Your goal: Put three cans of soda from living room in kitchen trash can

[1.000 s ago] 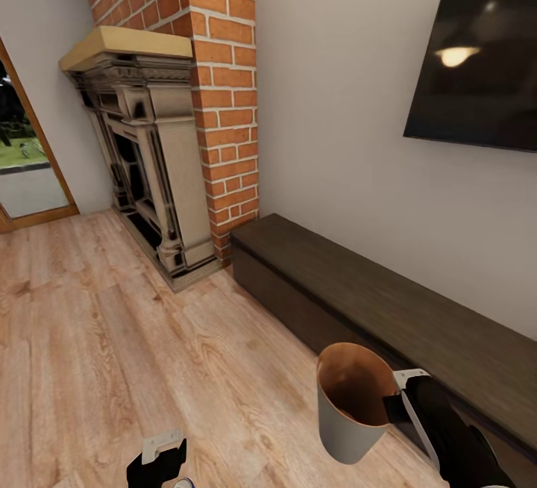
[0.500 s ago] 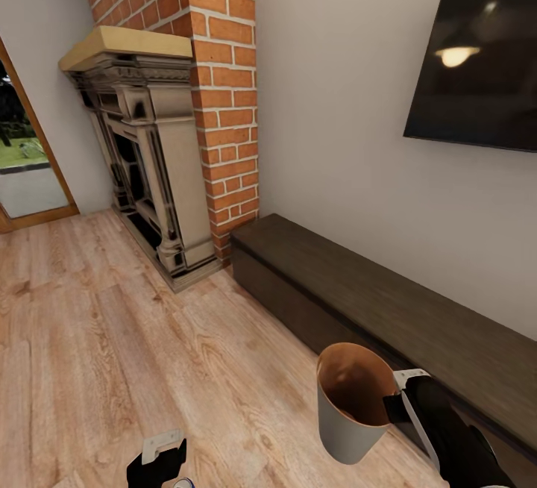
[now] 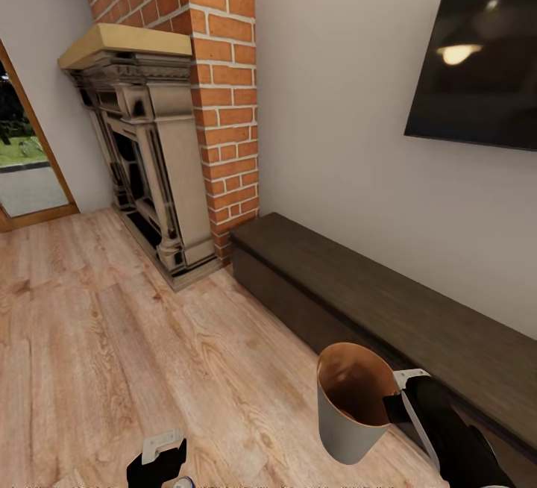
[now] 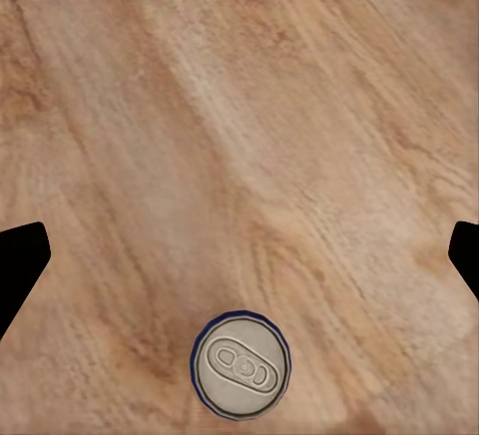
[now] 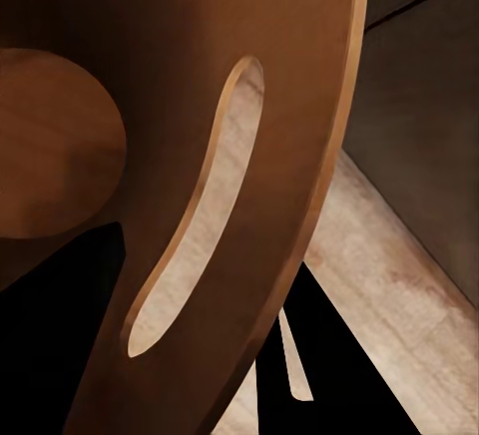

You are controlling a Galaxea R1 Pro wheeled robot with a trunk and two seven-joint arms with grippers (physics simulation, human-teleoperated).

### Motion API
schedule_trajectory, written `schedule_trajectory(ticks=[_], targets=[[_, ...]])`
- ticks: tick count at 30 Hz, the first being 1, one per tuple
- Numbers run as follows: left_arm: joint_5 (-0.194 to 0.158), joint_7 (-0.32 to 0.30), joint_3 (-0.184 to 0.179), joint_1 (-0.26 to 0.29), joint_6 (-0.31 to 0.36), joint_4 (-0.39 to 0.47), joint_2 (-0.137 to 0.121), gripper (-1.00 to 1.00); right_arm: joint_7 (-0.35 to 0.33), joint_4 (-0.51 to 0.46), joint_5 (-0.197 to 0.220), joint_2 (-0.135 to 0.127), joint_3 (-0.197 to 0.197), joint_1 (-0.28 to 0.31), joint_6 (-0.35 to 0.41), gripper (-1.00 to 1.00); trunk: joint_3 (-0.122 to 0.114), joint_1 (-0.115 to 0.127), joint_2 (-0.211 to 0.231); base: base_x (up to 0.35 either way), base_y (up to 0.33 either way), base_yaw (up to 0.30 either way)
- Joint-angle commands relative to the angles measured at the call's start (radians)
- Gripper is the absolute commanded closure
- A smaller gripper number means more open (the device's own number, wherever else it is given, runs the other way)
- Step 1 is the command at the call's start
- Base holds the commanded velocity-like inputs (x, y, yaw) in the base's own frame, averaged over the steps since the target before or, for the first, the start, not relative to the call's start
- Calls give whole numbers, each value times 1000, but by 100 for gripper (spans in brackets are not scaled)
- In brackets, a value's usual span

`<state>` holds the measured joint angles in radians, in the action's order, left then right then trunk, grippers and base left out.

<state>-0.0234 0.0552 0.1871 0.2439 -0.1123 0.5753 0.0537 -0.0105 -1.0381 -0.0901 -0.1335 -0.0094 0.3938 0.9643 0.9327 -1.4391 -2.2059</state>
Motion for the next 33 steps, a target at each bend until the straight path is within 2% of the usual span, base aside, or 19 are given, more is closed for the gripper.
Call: schedule_trajectory(ticks=[1,33], targets=[[0,0,0,0,0,0,0,-100,-8,0,9,0,0,0,-1,100,1,0,0,0,0,0],[0,0,0,0,-1,0,0,-100,-8,0,8,0,0,0,-1,100,52,0,0,0,0,0]])
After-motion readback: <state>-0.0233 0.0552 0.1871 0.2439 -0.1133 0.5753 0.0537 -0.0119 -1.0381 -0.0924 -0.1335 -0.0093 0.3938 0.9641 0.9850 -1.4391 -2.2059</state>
